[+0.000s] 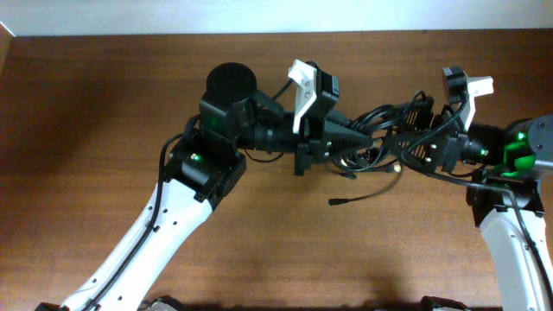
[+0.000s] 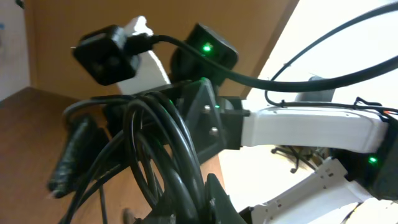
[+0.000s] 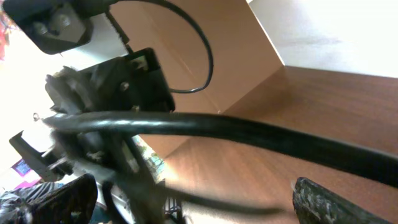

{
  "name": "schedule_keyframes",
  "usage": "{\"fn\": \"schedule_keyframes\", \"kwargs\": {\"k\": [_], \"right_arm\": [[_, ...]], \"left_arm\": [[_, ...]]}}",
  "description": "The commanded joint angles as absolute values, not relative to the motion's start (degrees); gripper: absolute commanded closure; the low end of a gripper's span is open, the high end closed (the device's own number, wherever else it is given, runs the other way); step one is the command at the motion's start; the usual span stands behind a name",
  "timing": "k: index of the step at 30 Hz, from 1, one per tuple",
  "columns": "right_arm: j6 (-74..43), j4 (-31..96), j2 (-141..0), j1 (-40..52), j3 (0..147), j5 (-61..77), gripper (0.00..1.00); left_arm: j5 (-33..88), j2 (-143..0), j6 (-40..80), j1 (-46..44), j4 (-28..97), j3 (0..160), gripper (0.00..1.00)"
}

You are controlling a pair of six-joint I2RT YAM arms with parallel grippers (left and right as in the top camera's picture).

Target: Untangle cables

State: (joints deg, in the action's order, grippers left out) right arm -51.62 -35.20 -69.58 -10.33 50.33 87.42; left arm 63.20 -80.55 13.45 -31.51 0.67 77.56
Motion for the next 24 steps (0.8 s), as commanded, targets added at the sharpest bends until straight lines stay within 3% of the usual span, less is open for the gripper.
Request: {"fn": "schedule_keyframes", "kwargs": {"k": [1,3,5,8,9,11,13,15,16,18,20,22,24], "right_arm": [[-49.71,-35.53,-70.63,-9.74,50.28,85.86,0.01],[-49.74,-35.94,-70.65,-9.69,50.28,85.95,0.0],[-49.76,-37.69,-70.65,-9.58,50.28,86.87,0.08],[-49.74,-41.52,-70.65,-7.03,50.3,88.01,0.08],[-49.76,-43.33,-70.65,-6.09,50.3,88.12,0.12],[-49.76,-44.45,-70.65,-5.58,50.3,88.12,0.34],[-49.78,-44.4,-70.65,-5.69,50.3,88.29,0.67],[-49.95,-44.4,-70.65,-5.69,50.3,88.36,0.88],[-49.95,-44.4,-70.65,-5.67,50.3,88.33,0.96],[-49.95,-44.4,-70.65,-5.67,50.3,88.31,0.96],[-49.95,-44.4,-70.65,-5.67,50.3,88.31,0.96],[-49.93,-44.4,-70.67,-5.69,50.3,88.31,0.96],[-49.91,-44.4,-70.67,-5.76,50.3,88.27,0.96]], "left_arm": [[65.78,-78.78,12.8,-31.9,0.03,78.11,1.0],[65.19,-78.78,12.75,-31.9,0.03,78.11,1.0],[63.24,-78.85,12.75,-31.9,0.08,78.11,1.0],[61.63,-78.85,12.75,-31.88,0.1,78.08,1.0],[61.63,-78.94,12.75,-31.88,0.05,78.08,1.0],[61.63,-78.94,12.73,-31.88,0.05,78.08,1.0],[61.63,-78.94,12.75,-30.83,0.08,78.08,1.0],[61.56,-78.94,12.75,-29.89,0.08,78.08,1.0],[61.04,-78.94,12.75,-29.41,0.12,78.08,1.0],[57.54,-78.94,12.75,-29.34,1.72,78.08,0.96],[55.64,-78.94,12.75,-29.34,3.31,78.08,0.73],[55.66,-78.94,12.8,-29.34,3.27,78.11,0.24],[55.66,-78.7,13.82,-29.32,3.27,78.11,0.0]]}}
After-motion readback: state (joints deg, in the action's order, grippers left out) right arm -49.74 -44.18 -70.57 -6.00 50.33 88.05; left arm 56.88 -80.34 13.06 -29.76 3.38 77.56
